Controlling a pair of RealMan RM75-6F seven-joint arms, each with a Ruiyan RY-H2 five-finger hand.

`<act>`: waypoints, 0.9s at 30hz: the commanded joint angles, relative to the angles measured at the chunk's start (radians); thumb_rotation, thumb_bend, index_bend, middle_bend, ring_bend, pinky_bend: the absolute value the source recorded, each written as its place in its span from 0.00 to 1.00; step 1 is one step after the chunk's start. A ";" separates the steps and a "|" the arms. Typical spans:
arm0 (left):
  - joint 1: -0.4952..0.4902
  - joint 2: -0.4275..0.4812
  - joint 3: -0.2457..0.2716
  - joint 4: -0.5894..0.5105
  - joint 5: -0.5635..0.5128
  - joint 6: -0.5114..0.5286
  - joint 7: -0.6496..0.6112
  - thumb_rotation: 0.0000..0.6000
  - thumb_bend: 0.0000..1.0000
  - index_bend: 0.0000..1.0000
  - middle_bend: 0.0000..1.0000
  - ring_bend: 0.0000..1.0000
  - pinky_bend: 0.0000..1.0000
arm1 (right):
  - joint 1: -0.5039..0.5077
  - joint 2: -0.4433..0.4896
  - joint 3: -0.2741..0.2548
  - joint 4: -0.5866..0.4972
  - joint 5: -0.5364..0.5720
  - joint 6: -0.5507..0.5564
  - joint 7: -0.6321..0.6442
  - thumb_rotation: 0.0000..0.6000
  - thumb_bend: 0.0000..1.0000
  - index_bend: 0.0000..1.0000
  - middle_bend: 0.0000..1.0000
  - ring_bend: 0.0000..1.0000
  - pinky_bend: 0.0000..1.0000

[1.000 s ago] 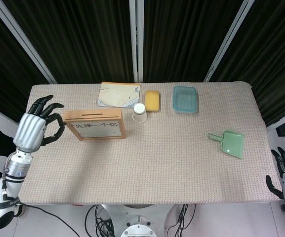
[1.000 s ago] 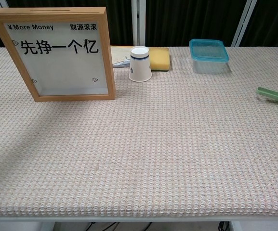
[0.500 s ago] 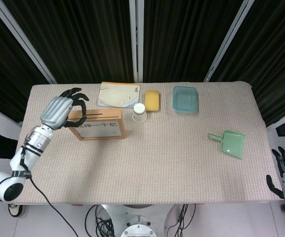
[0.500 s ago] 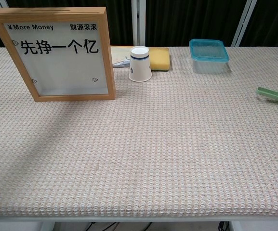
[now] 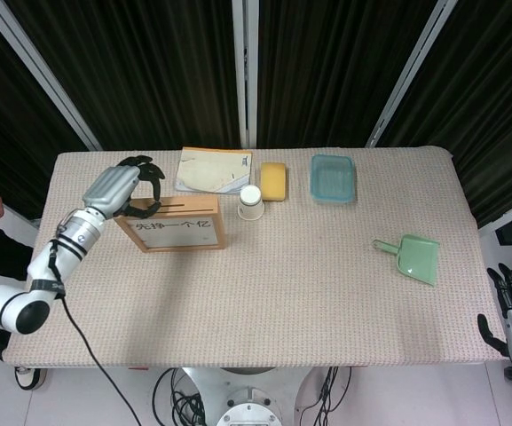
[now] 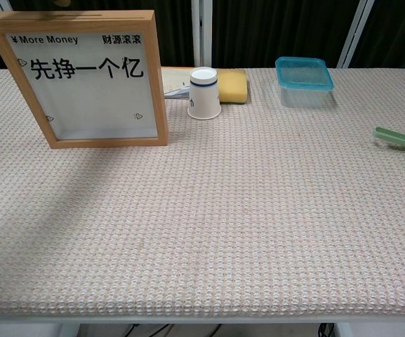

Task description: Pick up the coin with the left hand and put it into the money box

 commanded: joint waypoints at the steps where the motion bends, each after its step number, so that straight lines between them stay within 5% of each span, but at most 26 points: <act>1: -0.002 -0.003 0.004 0.008 -0.003 -0.003 -0.007 1.00 0.42 0.63 0.27 0.09 0.11 | 0.001 0.000 0.000 -0.001 0.000 0.000 0.000 1.00 0.38 0.00 0.00 0.00 0.00; 23: -0.009 -0.012 0.018 0.043 0.045 -0.058 -0.115 1.00 0.42 0.62 0.27 0.09 0.10 | 0.004 0.003 0.003 -0.009 0.008 -0.006 -0.011 1.00 0.38 0.00 0.00 0.00 0.00; 27: -0.008 -0.017 0.020 0.046 0.048 -0.048 -0.118 1.00 0.42 0.48 0.27 0.09 0.10 | 0.004 0.002 0.003 -0.008 0.009 -0.008 -0.011 1.00 0.38 0.00 0.00 0.00 0.00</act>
